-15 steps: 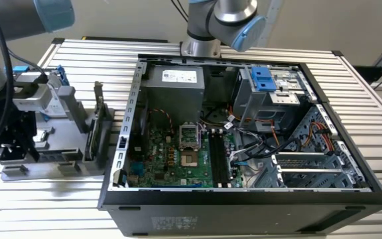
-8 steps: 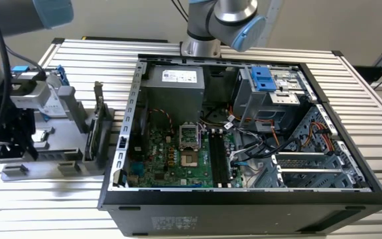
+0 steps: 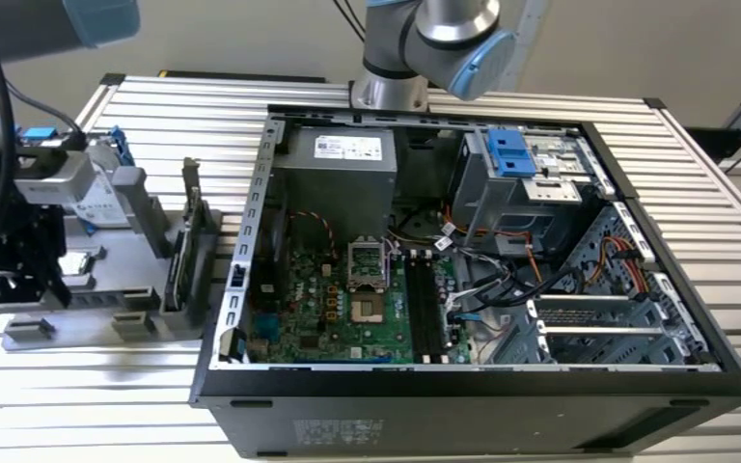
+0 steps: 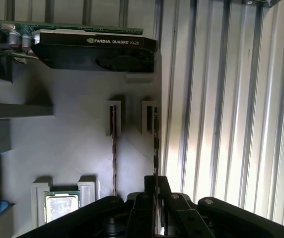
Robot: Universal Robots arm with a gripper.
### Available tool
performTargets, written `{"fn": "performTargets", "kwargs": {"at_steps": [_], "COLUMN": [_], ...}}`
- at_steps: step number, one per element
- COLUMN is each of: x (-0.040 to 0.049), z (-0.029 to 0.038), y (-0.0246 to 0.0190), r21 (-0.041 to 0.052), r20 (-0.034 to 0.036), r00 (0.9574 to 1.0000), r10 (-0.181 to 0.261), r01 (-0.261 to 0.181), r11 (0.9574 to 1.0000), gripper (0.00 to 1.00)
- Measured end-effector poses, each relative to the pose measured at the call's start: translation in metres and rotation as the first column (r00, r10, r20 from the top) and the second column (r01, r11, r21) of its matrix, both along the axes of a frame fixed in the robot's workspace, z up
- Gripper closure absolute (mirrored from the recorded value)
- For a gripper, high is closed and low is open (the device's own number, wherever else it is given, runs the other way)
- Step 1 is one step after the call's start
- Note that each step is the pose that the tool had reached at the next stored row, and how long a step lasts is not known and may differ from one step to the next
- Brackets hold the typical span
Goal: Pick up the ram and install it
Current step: 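Pick up the ram and move it above insertion slot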
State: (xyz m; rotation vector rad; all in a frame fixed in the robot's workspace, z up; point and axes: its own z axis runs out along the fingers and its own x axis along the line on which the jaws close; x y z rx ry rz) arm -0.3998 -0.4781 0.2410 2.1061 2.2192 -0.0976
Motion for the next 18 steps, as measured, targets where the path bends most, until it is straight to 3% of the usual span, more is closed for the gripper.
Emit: {"fn": "performTargets", "kwargs": {"at_steps": [2, 6, 8, 18], "x": [0.0, -0.0001, -0.0002, -0.0003], "z": [0.0011, 0.0036, 0.0059, 0.018], "y": [0.0, 0.0, 0.0, 0.0], "r21": [0.002, 0.0257, 0.0321, 0.0355], "r20": [0.0001, 0.0008, 0.0009, 0.001], "r00": [1.0, 1.0, 1.0, 0.9998], "r10": [-0.001, -0.002, -0.003, -0.019], "r01": [0.001, 0.002, 0.003, 0.019], "r11": [1.0, 0.9997, 0.9995, 0.9992], "gripper": [1.0, 1.0, 1.0, 1.0]}}
